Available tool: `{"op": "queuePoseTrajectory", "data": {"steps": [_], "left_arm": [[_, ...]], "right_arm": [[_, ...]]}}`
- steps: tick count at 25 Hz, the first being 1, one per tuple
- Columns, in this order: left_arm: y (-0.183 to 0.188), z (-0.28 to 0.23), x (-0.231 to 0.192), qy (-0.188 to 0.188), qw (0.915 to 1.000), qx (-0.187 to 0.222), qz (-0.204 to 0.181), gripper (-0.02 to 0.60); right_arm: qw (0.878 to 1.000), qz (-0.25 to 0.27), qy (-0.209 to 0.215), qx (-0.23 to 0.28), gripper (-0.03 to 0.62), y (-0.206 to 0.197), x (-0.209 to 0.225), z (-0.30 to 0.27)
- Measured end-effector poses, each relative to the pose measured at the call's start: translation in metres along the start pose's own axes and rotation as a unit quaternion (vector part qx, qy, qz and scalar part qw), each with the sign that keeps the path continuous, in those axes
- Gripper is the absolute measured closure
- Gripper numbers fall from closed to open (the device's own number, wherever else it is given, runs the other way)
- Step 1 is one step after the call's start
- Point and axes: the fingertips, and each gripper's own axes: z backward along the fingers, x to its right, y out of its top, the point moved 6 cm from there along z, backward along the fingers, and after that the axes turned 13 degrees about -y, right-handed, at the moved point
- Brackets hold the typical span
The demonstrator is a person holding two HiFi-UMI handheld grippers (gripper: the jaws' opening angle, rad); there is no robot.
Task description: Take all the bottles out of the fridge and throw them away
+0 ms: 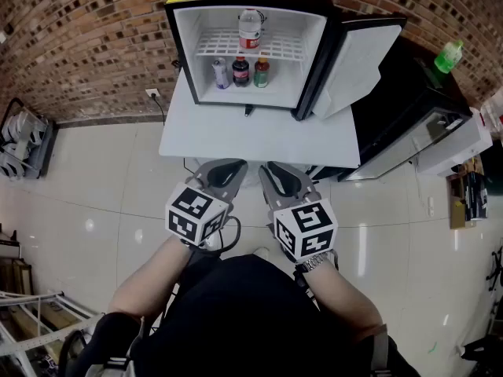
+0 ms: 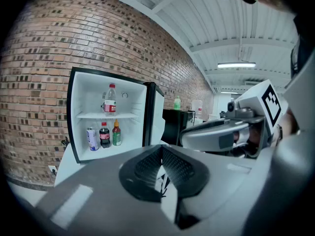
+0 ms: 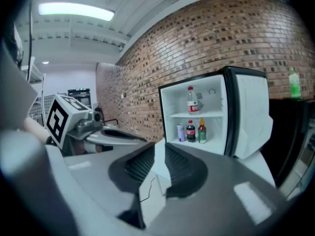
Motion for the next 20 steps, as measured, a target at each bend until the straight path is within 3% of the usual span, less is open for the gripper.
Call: {"op": "queuePoseTrajectory", "data": {"steps": [8,20], "left_arm": [[0.004,0.0,-0.014,0.007,1.0,-0.001,0.0,0.578],[0.023,0.017,-0.08,-0.008,0.9999,0.006,-0.007,0.578]], "right_arm": [[1.0,-0.005,-0.002,-0.003,0.483,0.008,0.007,-0.021],[0.998,0.008,-0.061,0.015,0.4,0.066,0.017,-0.108]]}}
